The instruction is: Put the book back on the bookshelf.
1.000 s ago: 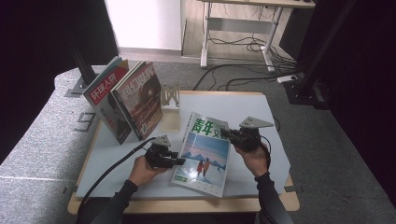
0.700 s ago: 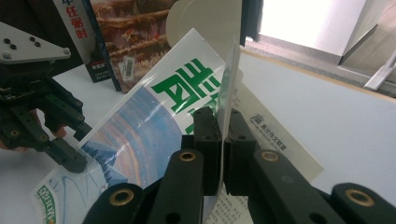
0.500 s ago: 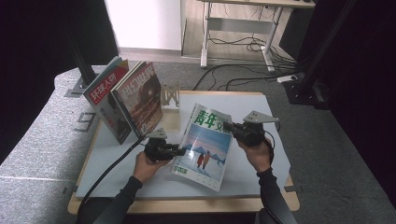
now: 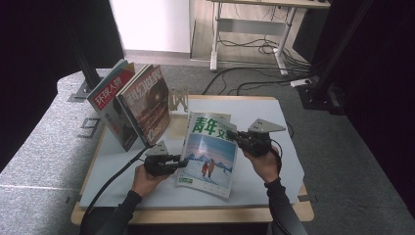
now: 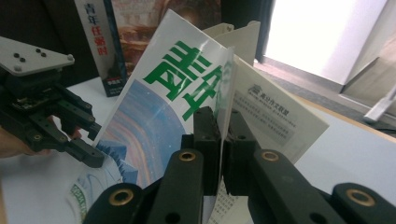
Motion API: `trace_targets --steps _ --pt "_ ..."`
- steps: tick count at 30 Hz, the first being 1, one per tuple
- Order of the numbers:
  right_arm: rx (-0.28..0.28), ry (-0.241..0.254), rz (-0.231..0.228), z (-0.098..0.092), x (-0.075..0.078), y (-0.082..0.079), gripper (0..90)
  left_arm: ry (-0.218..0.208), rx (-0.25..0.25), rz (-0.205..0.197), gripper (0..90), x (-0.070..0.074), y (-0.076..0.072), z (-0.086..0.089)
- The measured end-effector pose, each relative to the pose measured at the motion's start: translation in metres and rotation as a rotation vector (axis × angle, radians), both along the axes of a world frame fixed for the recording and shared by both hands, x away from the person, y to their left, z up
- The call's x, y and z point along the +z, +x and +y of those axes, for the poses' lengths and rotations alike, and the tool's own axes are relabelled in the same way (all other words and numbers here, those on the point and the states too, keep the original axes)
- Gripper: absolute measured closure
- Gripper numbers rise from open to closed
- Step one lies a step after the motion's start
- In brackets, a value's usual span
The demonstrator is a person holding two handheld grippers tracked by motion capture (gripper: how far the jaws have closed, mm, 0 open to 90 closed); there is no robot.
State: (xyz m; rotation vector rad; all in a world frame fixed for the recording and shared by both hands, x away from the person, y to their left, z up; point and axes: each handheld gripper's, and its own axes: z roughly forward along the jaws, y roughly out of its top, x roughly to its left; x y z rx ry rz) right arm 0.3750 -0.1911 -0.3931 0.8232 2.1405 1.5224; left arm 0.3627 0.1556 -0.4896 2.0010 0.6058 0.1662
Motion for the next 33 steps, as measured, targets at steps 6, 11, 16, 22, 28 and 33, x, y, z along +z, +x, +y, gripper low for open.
trace_targets --steps 6,11,16,22,28,33 --pt "0.008 -0.002 0.001 -0.001 -0.001 -0.001 82.7 -0.01 -0.015 -0.002 70.0 -0.001 -0.004 0.005" --pt "-0.006 -0.011 0.018 -0.004 -0.002 0.002 82.1 -0.022 -0.04 0.0 71.4 0.0 -0.008 0.011" --pt "-0.007 0.01 0.033 -0.005 -0.004 0.004 77.4 -0.022 -0.06 -0.013 72.8 0.001 -0.015 0.014" --pt "-0.004 0.004 0.035 -0.003 -0.005 0.006 62.2 -0.02 -0.072 -0.025 73.6 0.001 -0.019 0.016" --pt "0.011 0.004 0.061 -0.001 -0.016 0.01 41.4 -0.011 -0.08 -0.047 74.2 0.002 -0.025 0.018" --pt "0.057 0.009 0.112 0.002 -0.024 0.014 26.8 -0.007 -0.09 -0.051 74.3 0.002 -0.026 0.02"
